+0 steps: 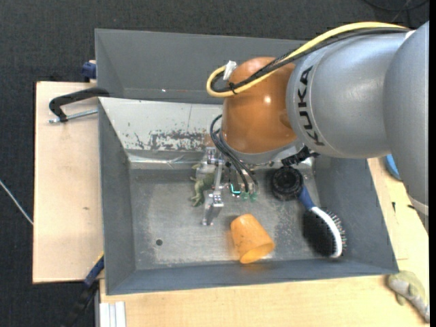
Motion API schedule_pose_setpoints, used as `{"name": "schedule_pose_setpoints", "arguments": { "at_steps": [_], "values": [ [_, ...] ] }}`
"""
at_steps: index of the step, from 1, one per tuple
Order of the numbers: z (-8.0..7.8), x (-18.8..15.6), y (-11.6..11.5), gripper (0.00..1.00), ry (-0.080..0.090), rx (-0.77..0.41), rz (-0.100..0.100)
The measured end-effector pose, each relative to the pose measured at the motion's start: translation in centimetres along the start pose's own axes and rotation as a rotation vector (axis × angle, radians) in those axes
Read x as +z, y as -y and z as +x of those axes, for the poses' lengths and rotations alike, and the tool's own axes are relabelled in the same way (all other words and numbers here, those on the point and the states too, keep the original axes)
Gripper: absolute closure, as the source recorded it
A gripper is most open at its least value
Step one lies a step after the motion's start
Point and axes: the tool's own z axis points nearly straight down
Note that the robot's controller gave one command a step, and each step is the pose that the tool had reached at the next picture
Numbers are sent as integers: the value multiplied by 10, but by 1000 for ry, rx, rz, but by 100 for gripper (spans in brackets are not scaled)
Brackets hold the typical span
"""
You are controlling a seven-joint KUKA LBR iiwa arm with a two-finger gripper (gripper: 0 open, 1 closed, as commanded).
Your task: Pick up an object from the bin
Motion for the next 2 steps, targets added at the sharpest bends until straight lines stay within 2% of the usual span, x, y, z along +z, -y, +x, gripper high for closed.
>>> {"name": "schedule_pose_setpoints", "arguments": {
  "at_steps": [1, 2],
  "values": [
    [-25, 53, 42, 0, 24, 71, -8],
    [-56, 30, 42, 0, 19, 145, -4]
  ]
}}
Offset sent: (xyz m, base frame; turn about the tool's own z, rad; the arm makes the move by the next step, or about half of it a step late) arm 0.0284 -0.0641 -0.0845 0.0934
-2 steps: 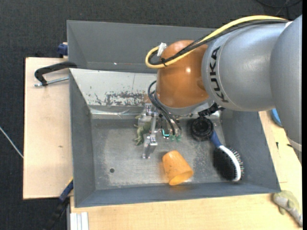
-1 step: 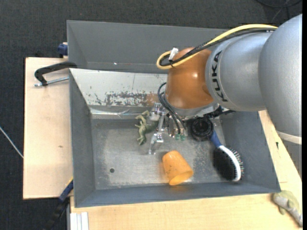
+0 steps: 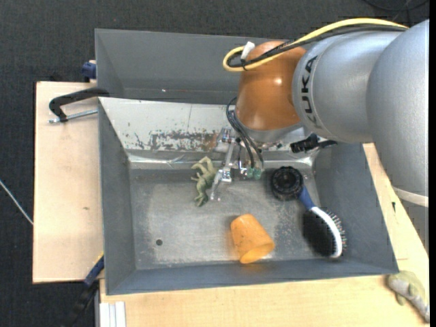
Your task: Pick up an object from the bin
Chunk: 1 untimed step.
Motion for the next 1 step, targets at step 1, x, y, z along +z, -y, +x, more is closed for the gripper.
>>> {"name": "schedule_pose_setpoints", "arguments": {
  "at_steps": [1],
  "values": [
    [2, 50, -9, 0, -4, 116, 2]
  ]
}}
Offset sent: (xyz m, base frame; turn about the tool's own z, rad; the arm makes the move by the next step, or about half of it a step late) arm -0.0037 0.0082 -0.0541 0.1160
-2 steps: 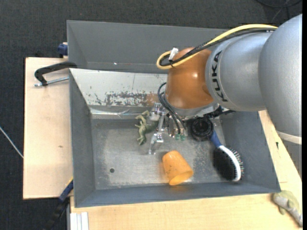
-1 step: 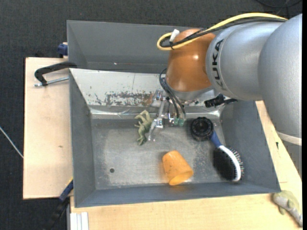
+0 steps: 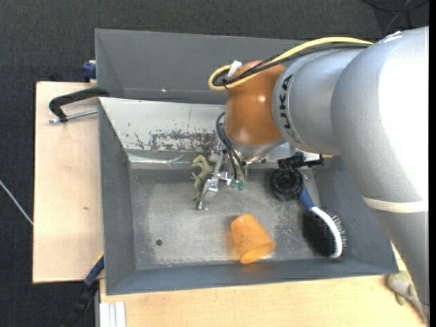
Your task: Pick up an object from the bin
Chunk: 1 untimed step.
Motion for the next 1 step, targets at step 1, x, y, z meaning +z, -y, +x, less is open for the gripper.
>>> {"name": "schedule_pose_setpoints", "arguments": {
  "at_steps": [1],
  "values": [
    [-1, -1, 0, 100, 5, 0, -2]
  ]
}}
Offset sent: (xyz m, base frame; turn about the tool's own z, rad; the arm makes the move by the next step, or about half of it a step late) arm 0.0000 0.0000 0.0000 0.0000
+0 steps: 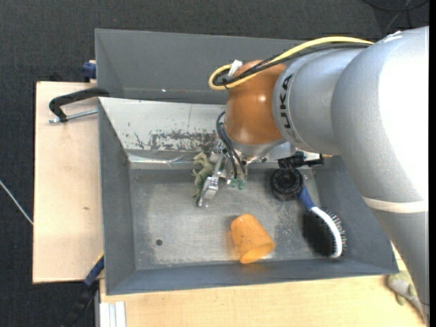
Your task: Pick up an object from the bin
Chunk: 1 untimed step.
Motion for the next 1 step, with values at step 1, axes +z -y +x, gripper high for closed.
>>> {"name": "schedule_pose_setpoints", "arguments": {
  "at_steps": [1],
  "values": [
    [10, -154, 18, 100, 3, -86, 0]
  ]
}}
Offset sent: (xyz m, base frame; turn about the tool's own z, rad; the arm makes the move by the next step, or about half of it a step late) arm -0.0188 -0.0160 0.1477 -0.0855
